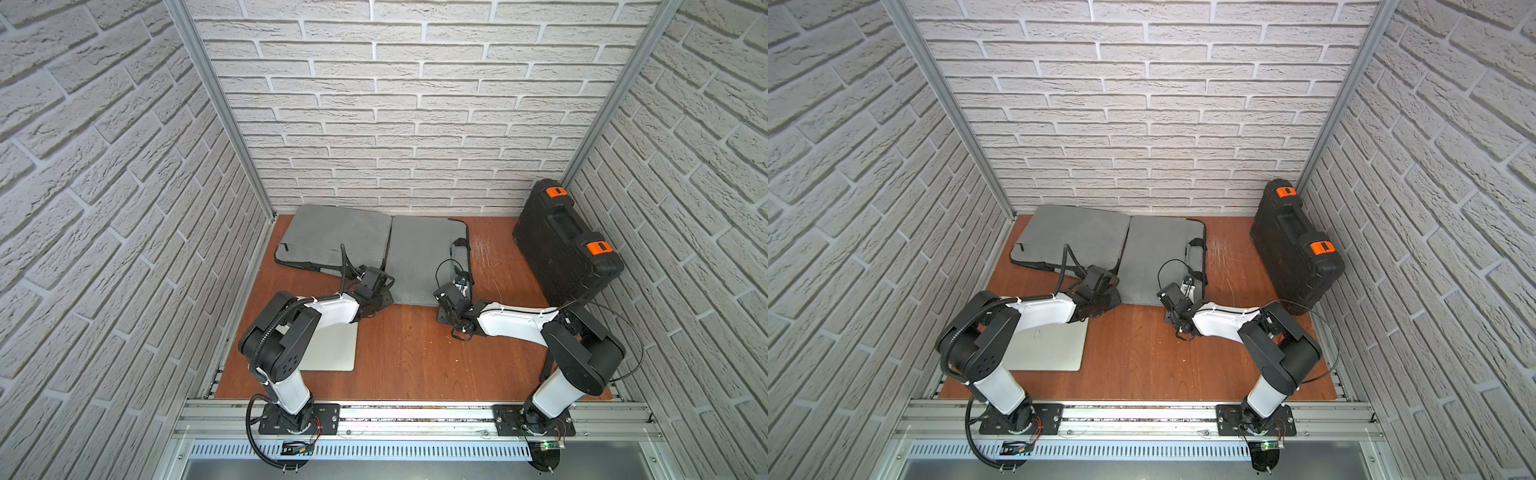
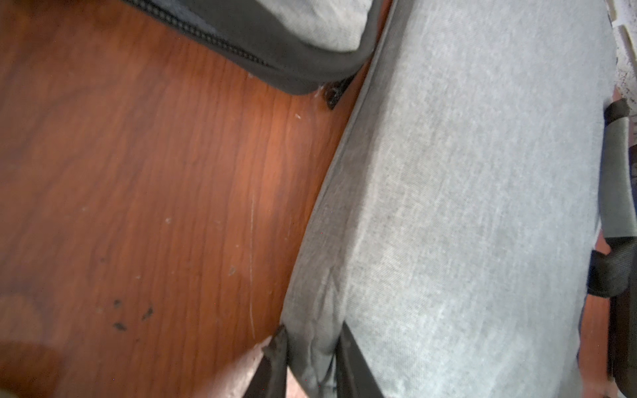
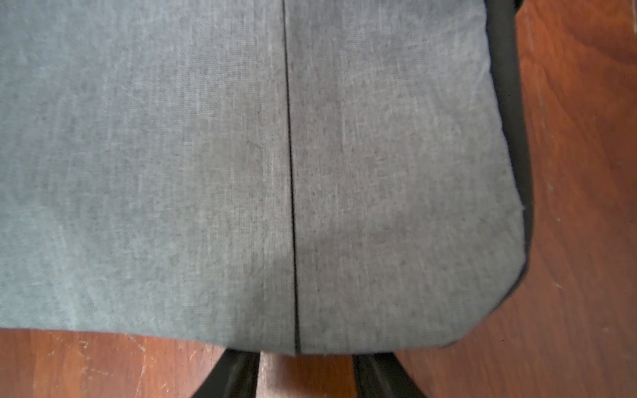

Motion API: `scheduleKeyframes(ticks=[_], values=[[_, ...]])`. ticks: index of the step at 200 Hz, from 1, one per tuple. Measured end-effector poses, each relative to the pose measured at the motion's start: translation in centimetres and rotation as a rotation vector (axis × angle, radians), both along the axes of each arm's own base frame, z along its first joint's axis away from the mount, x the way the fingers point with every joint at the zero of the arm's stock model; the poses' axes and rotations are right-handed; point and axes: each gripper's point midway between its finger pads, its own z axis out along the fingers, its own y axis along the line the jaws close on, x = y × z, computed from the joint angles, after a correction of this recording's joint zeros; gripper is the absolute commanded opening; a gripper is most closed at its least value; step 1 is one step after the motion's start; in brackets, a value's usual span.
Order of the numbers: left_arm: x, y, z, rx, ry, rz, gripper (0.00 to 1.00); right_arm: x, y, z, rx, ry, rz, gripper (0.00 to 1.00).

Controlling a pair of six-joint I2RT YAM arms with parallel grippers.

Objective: Open the zippered laptop bag and take out the laptop
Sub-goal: Unzip the zipper on the zippered laptop bag.

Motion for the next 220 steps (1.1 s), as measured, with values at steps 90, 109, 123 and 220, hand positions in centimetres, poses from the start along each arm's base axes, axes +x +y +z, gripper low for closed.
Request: scheduleKeyframes(ticks=[90, 109, 123, 220], values=[[0.0, 0.0, 0.0, -0.001, 0.0, 0.0, 0.24, 0.3, 0.0, -0.1, 0.018, -0.014, -0.032, 0.3], [0.0, 0.0, 0.0, -0.001, 0.0, 0.0, 0.22, 0.3, -0.1, -0.2, 0.009, -0.018, -0.041, 0.18], [0.0, -0.1, 0.1, -0.002, -0.002, -0.001, 0.18, 0.3, -0.2, -0.2, 0.004, -0.018, -0.044, 0.11], [0.3, -0.2, 0.3, -0.006, 0.001, -0.004, 0.0, -1.4, -2.2, 0.7, -0.083, 0.007, -0.013, 0.06]])
